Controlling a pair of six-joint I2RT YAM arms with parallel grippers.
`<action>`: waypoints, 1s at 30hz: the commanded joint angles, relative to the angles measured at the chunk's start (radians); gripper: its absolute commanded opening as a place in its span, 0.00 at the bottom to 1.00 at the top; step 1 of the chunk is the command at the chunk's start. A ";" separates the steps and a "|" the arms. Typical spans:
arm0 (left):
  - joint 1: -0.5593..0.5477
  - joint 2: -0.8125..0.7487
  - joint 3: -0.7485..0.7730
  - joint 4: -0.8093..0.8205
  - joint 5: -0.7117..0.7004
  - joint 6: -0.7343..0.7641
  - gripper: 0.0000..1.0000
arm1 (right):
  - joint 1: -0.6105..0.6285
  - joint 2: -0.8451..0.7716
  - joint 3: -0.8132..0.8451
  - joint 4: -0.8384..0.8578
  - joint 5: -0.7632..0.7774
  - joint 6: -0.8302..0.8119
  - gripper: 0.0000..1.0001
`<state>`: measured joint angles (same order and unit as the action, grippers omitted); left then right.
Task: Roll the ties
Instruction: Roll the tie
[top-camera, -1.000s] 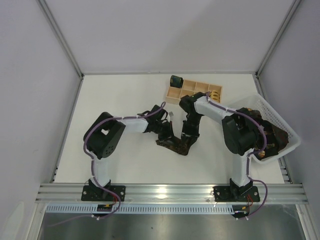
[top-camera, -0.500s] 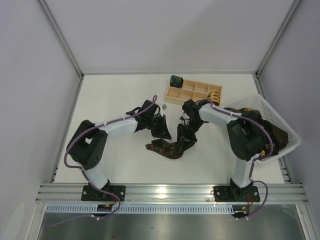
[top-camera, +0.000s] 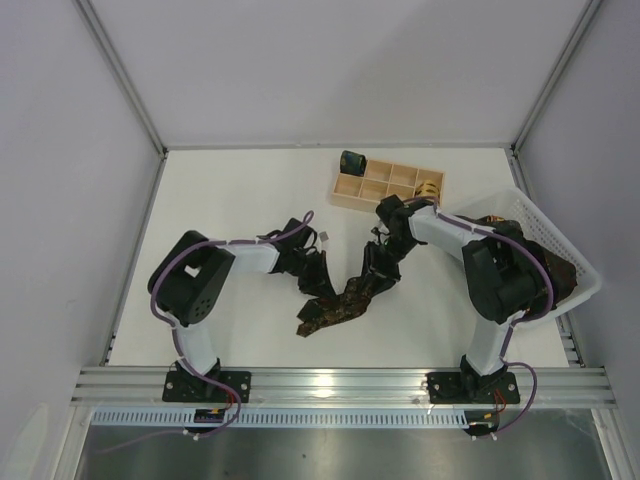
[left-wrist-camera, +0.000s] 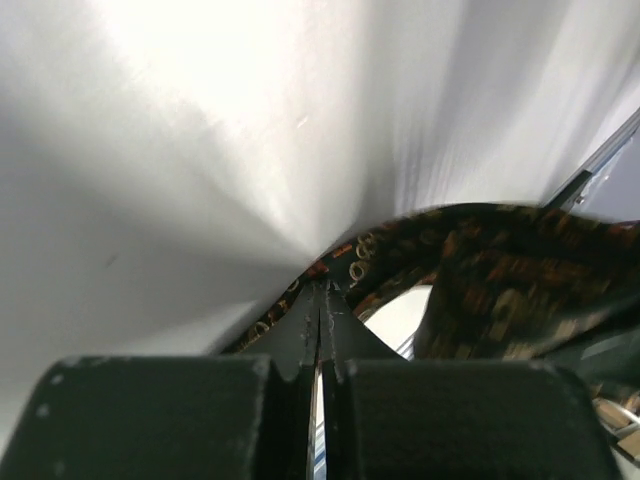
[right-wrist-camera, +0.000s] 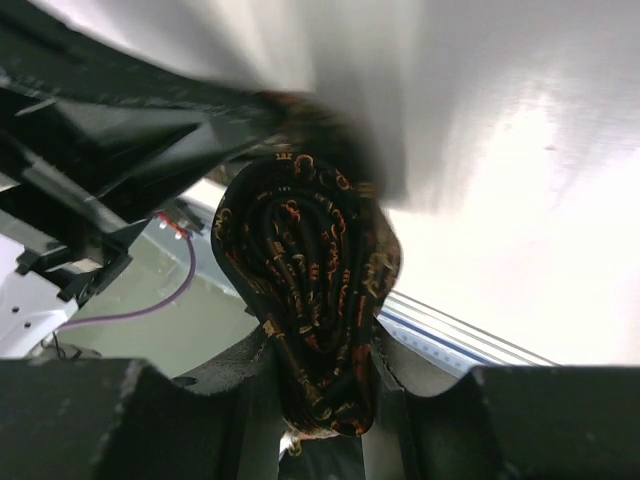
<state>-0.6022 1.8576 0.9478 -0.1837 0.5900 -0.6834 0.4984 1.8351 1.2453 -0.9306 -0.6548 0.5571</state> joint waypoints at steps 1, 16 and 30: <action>0.028 -0.040 -0.055 -0.071 -0.101 0.042 0.01 | -0.014 -0.024 0.026 -0.056 0.047 -0.016 0.00; -0.001 -0.101 0.091 -0.120 0.103 0.084 0.01 | 0.002 0.015 0.033 -0.116 0.040 -0.088 0.00; -0.090 -0.048 0.080 -0.016 0.182 -0.008 0.01 | 0.042 0.062 0.082 -0.171 0.107 -0.100 0.00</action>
<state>-0.6842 1.8011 1.0214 -0.2409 0.7376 -0.6746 0.5320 1.8935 1.2884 -1.0592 -0.5636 0.4728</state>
